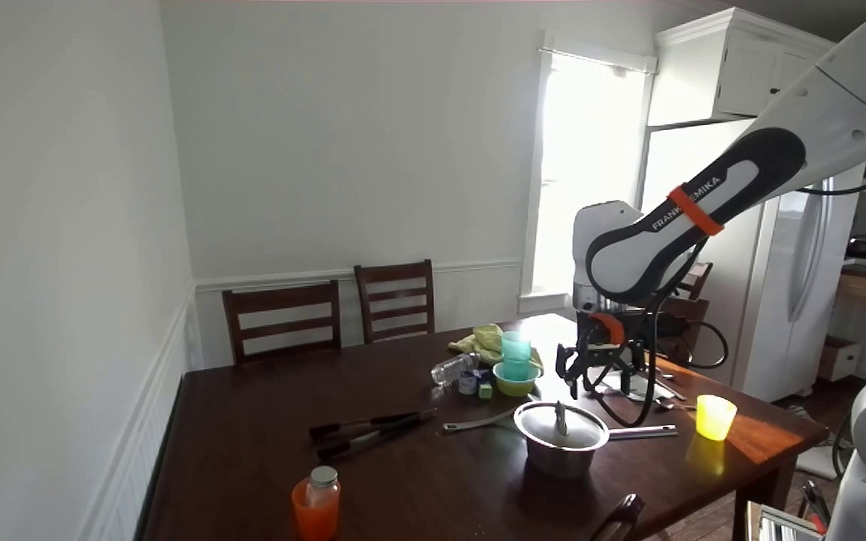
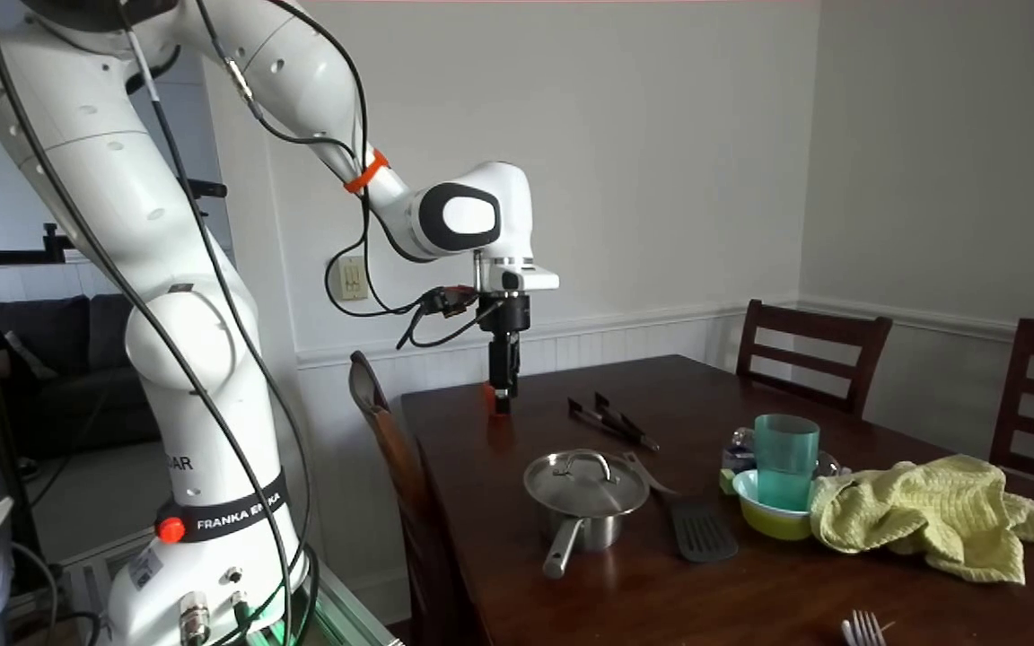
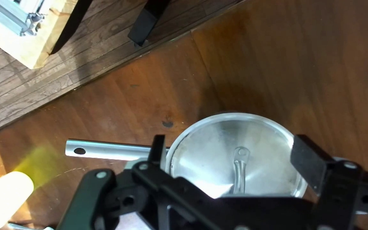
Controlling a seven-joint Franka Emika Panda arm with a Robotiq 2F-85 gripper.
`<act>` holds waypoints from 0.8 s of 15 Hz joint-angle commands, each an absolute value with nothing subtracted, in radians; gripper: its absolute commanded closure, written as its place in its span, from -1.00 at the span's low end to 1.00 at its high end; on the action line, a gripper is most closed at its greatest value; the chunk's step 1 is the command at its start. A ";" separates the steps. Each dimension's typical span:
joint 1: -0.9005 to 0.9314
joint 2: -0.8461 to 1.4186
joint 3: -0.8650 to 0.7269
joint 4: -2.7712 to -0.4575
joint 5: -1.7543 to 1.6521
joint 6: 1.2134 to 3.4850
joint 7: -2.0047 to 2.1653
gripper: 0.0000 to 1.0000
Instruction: Remove the silver lid from the pot and put it on the table
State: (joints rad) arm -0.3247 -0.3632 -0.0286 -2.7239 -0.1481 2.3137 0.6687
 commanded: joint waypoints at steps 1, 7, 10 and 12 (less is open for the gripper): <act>-0.333 -0.320 -0.044 -2.711 -0.159 2.344 0.694 -1.00; -0.340 -0.185 -0.111 -2.698 -0.145 2.564 0.631 -1.00; -0.340 -0.107 -0.129 -2.679 -0.146 2.665 0.642 -1.00; -0.337 -0.049 -0.147 -2.654 -0.142 2.711 0.641 -1.00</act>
State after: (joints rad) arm -0.3386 -0.1416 -0.1212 -2.7033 -0.1468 2.6479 0.6480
